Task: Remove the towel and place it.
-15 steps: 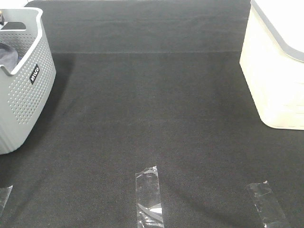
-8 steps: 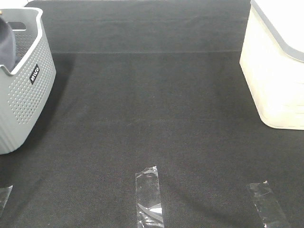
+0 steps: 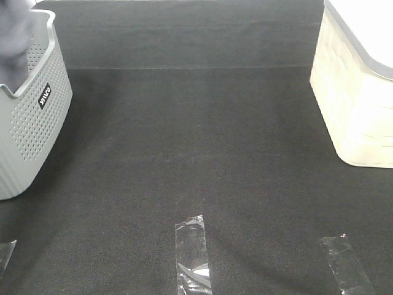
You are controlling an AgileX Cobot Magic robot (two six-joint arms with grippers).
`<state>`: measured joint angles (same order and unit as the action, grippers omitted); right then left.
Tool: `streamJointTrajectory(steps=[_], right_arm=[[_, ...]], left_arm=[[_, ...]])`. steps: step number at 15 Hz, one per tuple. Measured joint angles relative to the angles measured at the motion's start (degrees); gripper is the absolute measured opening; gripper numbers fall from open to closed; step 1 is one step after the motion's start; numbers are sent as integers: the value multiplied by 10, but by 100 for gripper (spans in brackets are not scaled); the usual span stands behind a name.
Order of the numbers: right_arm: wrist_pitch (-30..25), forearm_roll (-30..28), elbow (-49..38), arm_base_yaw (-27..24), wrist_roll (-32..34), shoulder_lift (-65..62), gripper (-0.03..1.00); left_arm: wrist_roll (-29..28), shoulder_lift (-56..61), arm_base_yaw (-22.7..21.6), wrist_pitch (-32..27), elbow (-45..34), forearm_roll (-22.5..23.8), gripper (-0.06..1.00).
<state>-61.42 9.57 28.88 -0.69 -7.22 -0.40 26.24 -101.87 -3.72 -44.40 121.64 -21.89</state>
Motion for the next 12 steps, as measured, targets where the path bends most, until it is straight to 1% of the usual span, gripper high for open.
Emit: streamJointTrajectory(steps=[2,3,4,6,7,9,11,12], right_arm=[[1,5,0,0,0,3,77],[6,18,2,0,-1,18,77],[25,37,5,0,-3,41,77],[74,97,6,0,-40,97,77],[109,152,6,0,-97,155,77],[150,245,6,0,-209,231,77],[165,382,6,0,-371,323,77],[166,449,6,0,-464,367,77]], left_arm=[[50,35,15,8,0,-86,0],[78,49,27,6,0,-127,0],[101,58,44,-1,0,-158,0],[127,64,79,-30,0,-205,0],[132,64,109,-57,0,-221,0],[140,64,147,-87,0,-225,0],[159,64,179,-117,0,-228,0],[171,64,193,-138,0,-228,0]])
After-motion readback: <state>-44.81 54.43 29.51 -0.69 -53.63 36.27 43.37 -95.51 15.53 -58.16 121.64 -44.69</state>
